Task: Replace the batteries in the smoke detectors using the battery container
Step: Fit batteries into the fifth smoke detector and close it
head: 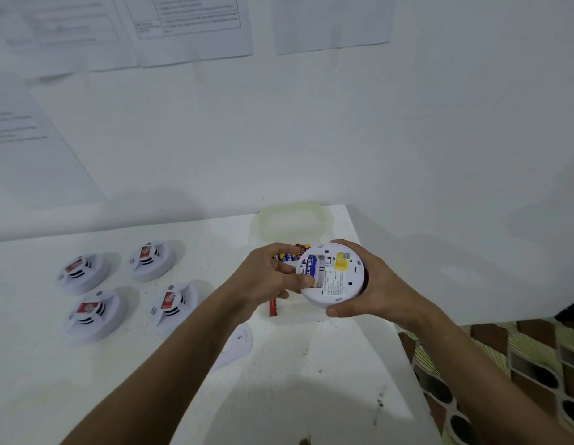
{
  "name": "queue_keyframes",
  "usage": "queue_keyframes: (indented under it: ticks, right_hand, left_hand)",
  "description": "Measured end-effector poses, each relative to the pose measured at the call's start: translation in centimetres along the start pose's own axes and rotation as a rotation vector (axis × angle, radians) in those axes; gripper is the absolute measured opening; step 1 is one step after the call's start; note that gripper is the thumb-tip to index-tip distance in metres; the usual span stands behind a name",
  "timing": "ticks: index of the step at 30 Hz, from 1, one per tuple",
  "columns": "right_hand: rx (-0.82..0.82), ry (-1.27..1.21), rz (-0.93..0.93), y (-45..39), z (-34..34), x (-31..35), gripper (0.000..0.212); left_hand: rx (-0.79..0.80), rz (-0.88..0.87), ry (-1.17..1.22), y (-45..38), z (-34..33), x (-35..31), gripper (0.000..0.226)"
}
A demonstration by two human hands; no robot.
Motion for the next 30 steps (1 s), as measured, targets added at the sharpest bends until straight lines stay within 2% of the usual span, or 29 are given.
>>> queue_keyframes:
  ticks: [3, 5, 7, 9, 11, 14, 18, 21, 25, 30]
  right_hand:
    - [-0.036, -0.004, -0.003, 0.1, 0.3, -0.5, 0.082]
    - [-0.055, -0.001, -0.01, 0.3, 0.5, -1.0, 0.085]
    - [-0.066, 0.001, -0.023, 0.6, 0.7, -1.4, 0.085]
    - [-0.068, 0.008, -0.033, 0.8, 0.8, -1.8, 0.084]
    - [-0.075, 0.005, -0.042, 1.0, 1.0, -2.1, 0.084]
    - [-0.075, 0.003, -0.051, 1.2, 1.0, -2.4, 0.084]
    - [-0.066, 0.01, -0.067, 1.1, 0.8, -2.6, 0.082]
    - [-0.065, 0.012, -0.07, 1.1, 0.9, -2.7, 0.081]
    - [-0.068, 0.01, -0.063, 1.0, 1.0, -2.8, 0.083]
    - [-0.064, 0.019, -0.069, 1.0, 1.0, -2.9, 0.083]
  left_hand:
    - [-0.022, 0.003, -0.086, -0.3, 0.0, 0.0, 0.039]
    - [-0.105, 0.001, -0.16, -0.6, 0.6, 0.4, 0.031]
    - [-0.244, -0.027, -0.364, -1.1, 1.5, 1.2, 0.026]
    - [-0.315, -0.031, -0.594, -1.4, 2.3, 2.2, 0.024]
    - [-0.289, -0.027, -0.673, -1.7, 2.5, 3.2, 0.022]
    - [-0.191, 0.015, -0.66, -2.4, 1.9, 4.3, 0.025]
    - [-0.123, 0.155, -0.731, -3.4, 1.0, 5.6, 0.046]
    - [-0.076, 0.193, -0.859, -3.9, 0.7, 5.8, 0.056]
    - [-0.043, 0.207, -0.916, -4.3, 0.5, 6.0, 0.047]
    - [-0.102, 0.2, -0.884, -4.6, 0.2, 6.1, 0.041]
Point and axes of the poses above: each hand's wrist, its own y-axis away from the middle knuckle, its own z-axis out of the back of the hand, x = y × z, the point moved 1 cm from there along -y, towards the middle knuckle, and after that the axes turned 6 degrees about -y, right-handed, at the moved point
